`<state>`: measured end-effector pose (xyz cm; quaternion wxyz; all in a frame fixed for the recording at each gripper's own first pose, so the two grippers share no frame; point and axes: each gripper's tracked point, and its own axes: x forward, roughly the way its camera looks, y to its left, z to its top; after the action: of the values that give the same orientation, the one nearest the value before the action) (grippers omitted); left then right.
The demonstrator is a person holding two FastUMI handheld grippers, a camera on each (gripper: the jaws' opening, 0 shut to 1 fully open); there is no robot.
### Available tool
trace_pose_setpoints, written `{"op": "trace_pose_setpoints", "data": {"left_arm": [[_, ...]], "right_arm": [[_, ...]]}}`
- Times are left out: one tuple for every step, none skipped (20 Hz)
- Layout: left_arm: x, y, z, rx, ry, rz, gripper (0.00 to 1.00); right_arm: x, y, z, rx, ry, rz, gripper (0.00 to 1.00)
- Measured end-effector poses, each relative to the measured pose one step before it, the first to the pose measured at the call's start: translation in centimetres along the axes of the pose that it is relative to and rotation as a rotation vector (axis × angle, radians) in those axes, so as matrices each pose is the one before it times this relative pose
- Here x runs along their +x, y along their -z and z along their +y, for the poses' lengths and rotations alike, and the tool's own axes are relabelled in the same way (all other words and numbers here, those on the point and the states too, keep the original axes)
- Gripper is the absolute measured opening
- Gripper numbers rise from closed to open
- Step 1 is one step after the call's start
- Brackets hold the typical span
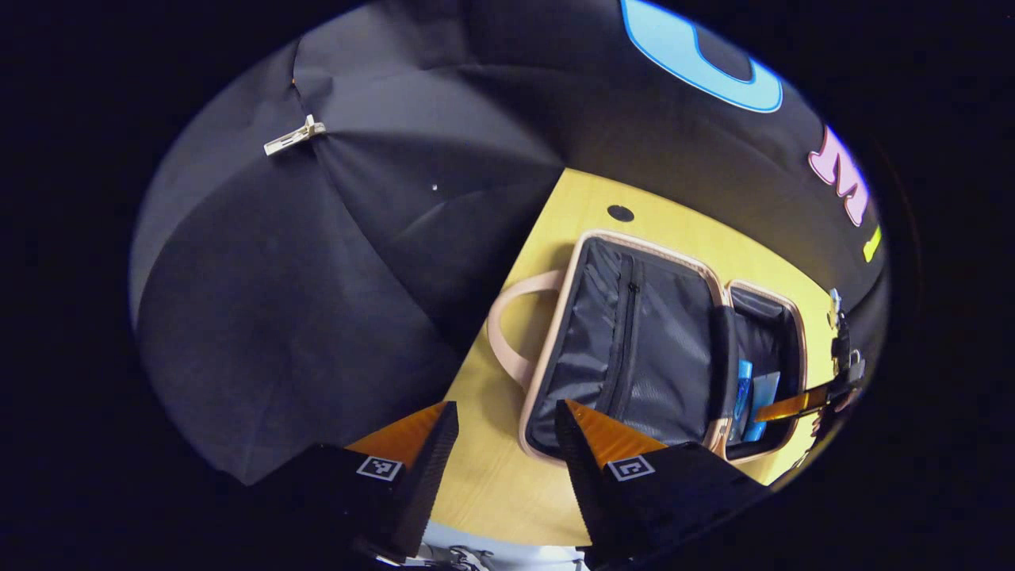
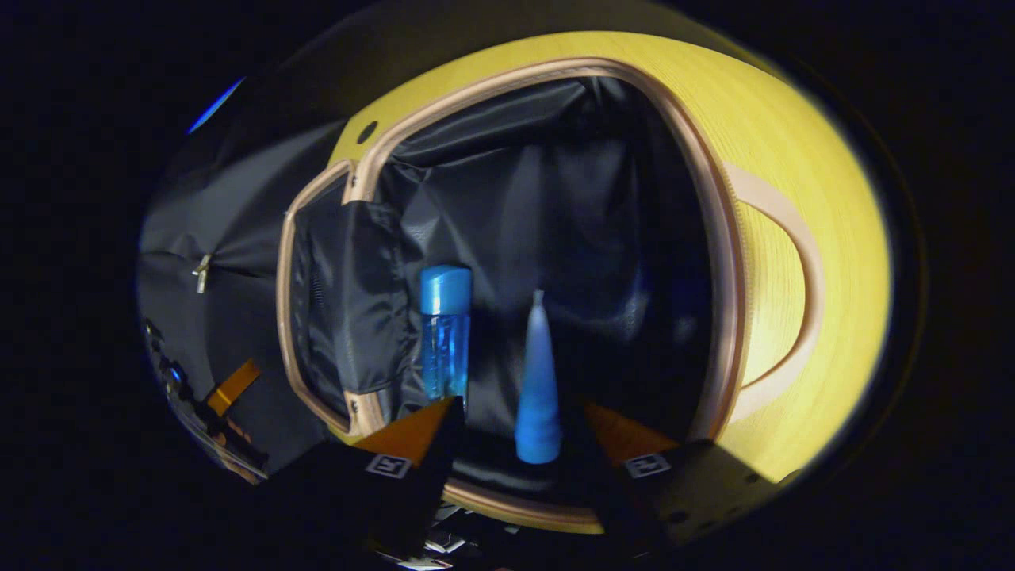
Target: First open the suitcase, pack the skin care products into it, and then close the suitcase.
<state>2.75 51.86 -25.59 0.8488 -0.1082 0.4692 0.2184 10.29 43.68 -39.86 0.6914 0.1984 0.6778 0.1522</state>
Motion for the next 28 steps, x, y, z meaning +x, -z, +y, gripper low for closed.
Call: {"op": "trace_pose_setpoints", "data": {"left_arm": [[0.459, -0.757, 0.508, -0.00714, -0.00672, -0.01579, 0.78], [0.521, -1.253, 0.593, -0.00614, -0.00757, -0.0126, 0.78], [1.12, -0.597, 0.478, -0.00731, -0.00827, -0.00508, 0.79], [1.153, -0.506, 0.533, -0.0042, -0.00814, 0.00703, 0.78], [1.786, -0.239, 0.707, 0.00303, -0.02213, 0.02948, 0.78], [1.558, -0.349, 0.633, 0.01156, -0.02053, 0.02165, 0.79], [1.354, -0.211, 0.158, 0.01766, -0.0119, 0.02314, 0.79], [1.354, -0.151, -0.082, 0.01739, -0.00815, 0.02186, 0.79], [1.2, -0.222, -0.152, 0.01904, -0.00593, 0.01996, 0.79], [1.105, -0.103, -0.058, 0.0195, -0.01059, 0.01681, 0.78], [1.398, -0.16, -0.352, 0.0258, -0.00597, 0.02552, 0.78], [0.818, -0.302, -0.452, 0.01862, 0.00491, 0.01036, 0.78], [0.911, -0.133, -0.486, 0.01638, 0.00099, 0.01073, 0.79], [0.661, -0.059, -0.62, 0.01099, 0.0091, 0.01284, 0.8], [0.603, 0.259, -0.448, 0.00958, 0.00713, 0.01795, 0.82], [0.349, 0.258, -0.435, 0.00141, 0.01076, 0.02553, 0.83], [0.727, 0.03, -0.541, 0.00007, 0.01625, 0.00754, 0.81], [0.491, 0.08, -0.081, 0.00041, 0.00199, 0.00606, 0.78], [0.326, -0.02, -0.586, -0.00077, 0.03426, 0.00099, 0.69], [0.119, -0.069, -0.547, 0.00383, 0.03367, 0.00415, 0.7], [-0.248, 0.358, -0.532, 0.0111, 0.03315, 0.01811, 0.6], [-0.713, -0.064, 0.75, 0.03542, -0.03174, 0.01012, 0.39], [0.614, -0.231, -0.146, 0.00478, 0.003, -0.01318, 0.18], [-0.497, -0.504, -0.029, -0.00955, 0.00794, -0.02132, 0.16], [-0.643, -0.23, 0.002, -0.00423, 0.00759, -0.01895, 0.13], [-0.848, -0.119, -0.089, 0.00629, 0.00645, -0.00563, 0.12], [-0.74, -0.26, -0.083, 0.01256, 0.0033, -0.00856, 0.09], [-0.866, -0.501, 0.052, 0.01922, -0.00488, -0.01964, 0.09]], "right_arm": [[-1.035, -0.138, 0.082, -0.01813, -0.00954, -0.02842, 0.85], [-1.264, -0.361, 0.13, -0.02426, -0.01423, -0.0361, 0.97], [-1.314, -0.464, -0.086, -0.03389, -0.00921, -0.04855, 0.97], [-1.886, -0.618, -0.34, -0.04826, -0.00816, -0.06156, 0.97], [-1.558, -0.234, -0.41, -0.03648, 0.00255, -0.04109, 0.97], [-1.473, -0.217, -0.518, -0.03363, 0.00325, -0.0381, 0.97], [-1.393, -0.153, -0.442, -0.0279, 0.00273, -0.03525, 0.97], [-1.369, -0.142, -0.595, -0.01714, 0.00459, -0.03039, 0.97], [-1.378, 0.024, -0.593, -0.00809, 0.00751, -0.02382, 0.97], [-1.169, -0.06, -0.642, -0.00089, 0.01028, -0.02275, 0.97], [-1.453, -0.244, -0.794, 0.00802, 0.00931, -0.02879, 0.98], [-0.476, -0.07, -0.439, 0.01091, 0.00319, -0.01275, 0.98], [-0.496, -0.054, -0.437, 0.01116, 0.00887, -0.00945, 0.97], [-0.499, -0.294, -0.532, 0.01235, 0.00903, -0.01249, 0.98], [-0.417, -0.201, -0.365, 0.00945, 0.00776, -0.00779, 0.98], [-0.275, -0.02, -0.179, 0.00726, 0.00238, -0.00398, 0.98], [-0.037, 0.044, -0.147, 0.00293, 0.00501, 0.00006, 0.98], [0.092, 0.058, -0.03, -0.00447, 0.00403, -0.00115, 0.98], [-0.071, 0.116, 0.166, -0.00756, -0.00146, 0.00261, 0.98], [0.011, 0.23, 0.248, -0.00934, -0.00349, 0.00599, 0.98], [0.078, 0.156, 0.333, -0.00517, -0.00596, 0.00334, 0.98], [0.013, 0.065, 0.444, -0.00816, -0.0103, 0.00146, 0.97], [0.086, -0.013, 0.265, -0.00301, -0.00676, 0.00029, 0.98], [-0.057, -0.018, 0.325, 0.00049, -0.00691, -0.00128, 0.98], [-0.096, -0.075, 0.255, 0.00011, -0.00913, -0.00309, 0.98], [-0.161, -0.062, 0.067, -0.00479, -0.00637, -0.00538, 0.97], [-0.077, -0.071, -0.031, -0.00662, -0.00178, -0.00851, 0.98], [-0.058, -0.027, 0.006, -0.00648, -0.00059, -0.00654, 0.98]]}}
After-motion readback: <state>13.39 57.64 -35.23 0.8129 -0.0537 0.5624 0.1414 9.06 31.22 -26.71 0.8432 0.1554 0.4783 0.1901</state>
